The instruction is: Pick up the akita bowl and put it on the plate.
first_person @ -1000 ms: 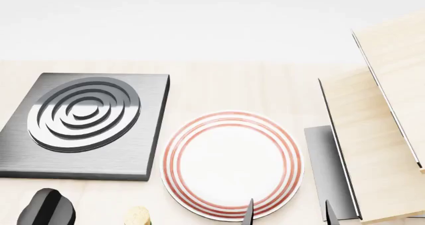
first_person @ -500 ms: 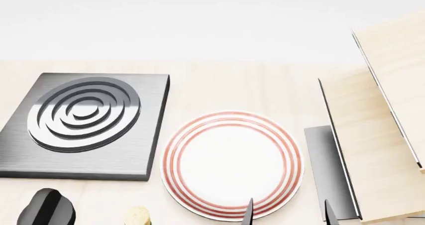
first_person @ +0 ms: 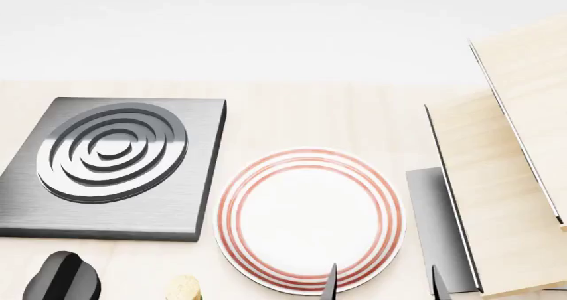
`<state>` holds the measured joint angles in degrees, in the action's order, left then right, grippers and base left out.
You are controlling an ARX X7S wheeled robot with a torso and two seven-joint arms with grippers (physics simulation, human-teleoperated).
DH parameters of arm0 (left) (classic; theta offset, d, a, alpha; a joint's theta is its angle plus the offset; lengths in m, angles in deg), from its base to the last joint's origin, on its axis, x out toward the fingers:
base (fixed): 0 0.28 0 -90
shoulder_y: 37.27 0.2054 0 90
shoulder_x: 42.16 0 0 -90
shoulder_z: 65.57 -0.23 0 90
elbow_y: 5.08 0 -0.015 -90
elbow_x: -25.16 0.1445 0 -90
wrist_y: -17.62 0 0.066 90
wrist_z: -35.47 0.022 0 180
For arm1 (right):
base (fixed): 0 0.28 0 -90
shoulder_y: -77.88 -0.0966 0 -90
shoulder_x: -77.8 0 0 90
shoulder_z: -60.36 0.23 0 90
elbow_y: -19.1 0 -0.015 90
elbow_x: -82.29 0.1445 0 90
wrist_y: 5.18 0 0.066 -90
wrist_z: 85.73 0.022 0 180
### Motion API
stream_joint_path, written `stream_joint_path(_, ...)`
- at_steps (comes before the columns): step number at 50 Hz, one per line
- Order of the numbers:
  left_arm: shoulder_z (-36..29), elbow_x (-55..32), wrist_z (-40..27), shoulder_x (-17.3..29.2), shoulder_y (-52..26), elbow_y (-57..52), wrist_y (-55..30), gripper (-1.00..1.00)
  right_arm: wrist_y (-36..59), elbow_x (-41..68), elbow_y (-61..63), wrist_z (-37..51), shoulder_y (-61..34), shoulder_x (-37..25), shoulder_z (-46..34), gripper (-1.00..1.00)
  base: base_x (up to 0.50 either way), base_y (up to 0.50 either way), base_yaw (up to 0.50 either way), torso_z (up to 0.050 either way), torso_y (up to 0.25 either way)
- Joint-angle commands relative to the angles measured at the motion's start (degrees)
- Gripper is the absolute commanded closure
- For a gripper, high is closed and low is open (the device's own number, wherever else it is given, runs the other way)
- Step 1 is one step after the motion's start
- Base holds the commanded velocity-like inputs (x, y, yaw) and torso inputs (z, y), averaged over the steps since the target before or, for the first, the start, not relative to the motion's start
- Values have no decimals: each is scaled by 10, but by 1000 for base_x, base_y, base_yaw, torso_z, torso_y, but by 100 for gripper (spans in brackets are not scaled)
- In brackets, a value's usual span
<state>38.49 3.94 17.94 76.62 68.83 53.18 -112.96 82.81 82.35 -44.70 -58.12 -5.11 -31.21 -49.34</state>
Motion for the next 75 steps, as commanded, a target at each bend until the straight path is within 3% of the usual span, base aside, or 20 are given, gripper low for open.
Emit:
stream_joint_path(1,2,-7,11,-3,3,19,11,-100,2,0,0,2,-1,-1,-2,-100,0,0,0,0,0)
stream_joint_path(31,-9,-8,14,-2,-5,53,6,-100,-2,2,-5,7,-4,-4,-7,-100,0,0,0,0,0)
stream_joint_path(64,-85,35,13,14,-29,119,-6,-100,-3,6,-4,12,-5,-8,-11,-100,0,0,0,-1,0)
stream_joint_path(65,-90,39,11,14,-31,122,-5,100,-3,6,-3,12,-5,-8,-11,-100,0,0,0,0,0)
stream_joint_path(75,-106,47,14,17,-32,126,-3,100,-4,9,0,14,-3,-11,-9,-100,5,0,-3,-4,0)
